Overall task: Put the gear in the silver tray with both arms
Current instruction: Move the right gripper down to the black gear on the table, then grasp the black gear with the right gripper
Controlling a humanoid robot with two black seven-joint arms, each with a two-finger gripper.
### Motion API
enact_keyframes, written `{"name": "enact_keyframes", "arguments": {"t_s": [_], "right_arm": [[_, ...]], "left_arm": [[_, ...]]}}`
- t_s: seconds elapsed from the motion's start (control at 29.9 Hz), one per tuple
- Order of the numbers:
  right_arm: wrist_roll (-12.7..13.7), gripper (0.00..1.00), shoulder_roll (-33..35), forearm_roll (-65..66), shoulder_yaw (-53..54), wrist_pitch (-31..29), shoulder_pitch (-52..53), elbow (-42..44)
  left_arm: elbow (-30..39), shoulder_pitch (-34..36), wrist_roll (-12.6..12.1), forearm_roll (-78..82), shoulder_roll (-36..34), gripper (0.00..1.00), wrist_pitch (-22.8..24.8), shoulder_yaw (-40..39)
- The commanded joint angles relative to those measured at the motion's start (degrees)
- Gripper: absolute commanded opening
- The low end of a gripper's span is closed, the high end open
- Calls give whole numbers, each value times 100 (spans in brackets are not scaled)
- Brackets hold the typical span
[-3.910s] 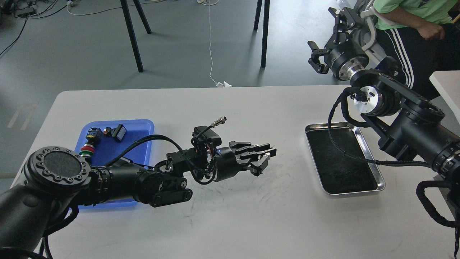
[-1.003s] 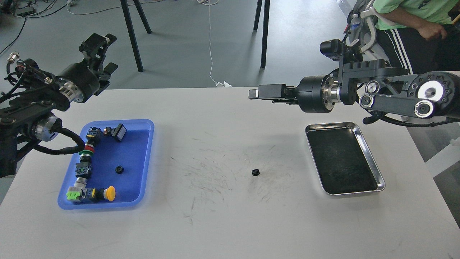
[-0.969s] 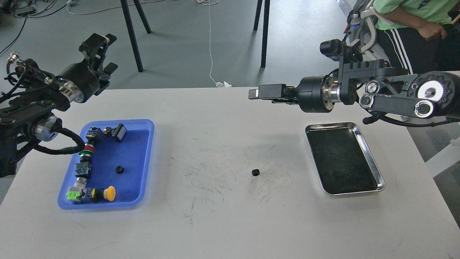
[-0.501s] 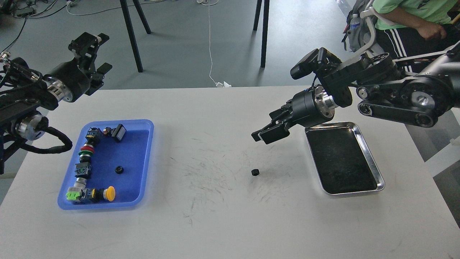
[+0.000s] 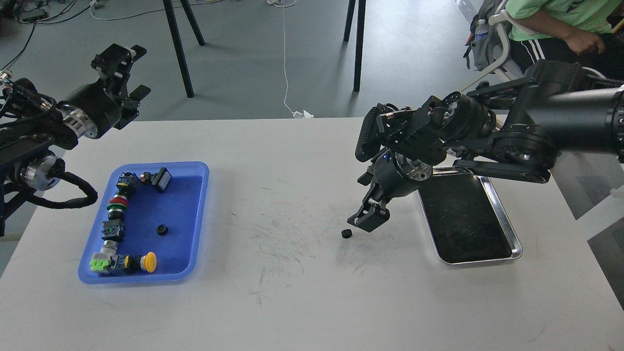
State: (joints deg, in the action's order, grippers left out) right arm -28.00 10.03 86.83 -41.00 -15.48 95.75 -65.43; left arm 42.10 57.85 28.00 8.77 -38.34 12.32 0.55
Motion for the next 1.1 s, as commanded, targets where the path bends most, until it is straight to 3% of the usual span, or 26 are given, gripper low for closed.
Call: {"name": "enact_keyframes", "arguments": {"t_s": [0.0, 0.3, 1.07], "right_arm": [[0, 96, -246, 18, -162, 27, -66, 100], [0, 91, -1003, 27, -470, 36, -346, 662], [0, 80, -1003, 97, -576, 45, -936, 1296]], "left_arm": [[-8, -19, 0, -94, 11, 98, 60, -107], [0, -142, 0, -182, 11, 98, 113, -161], [-9, -151, 0, -182, 11, 98, 78, -161]]}}
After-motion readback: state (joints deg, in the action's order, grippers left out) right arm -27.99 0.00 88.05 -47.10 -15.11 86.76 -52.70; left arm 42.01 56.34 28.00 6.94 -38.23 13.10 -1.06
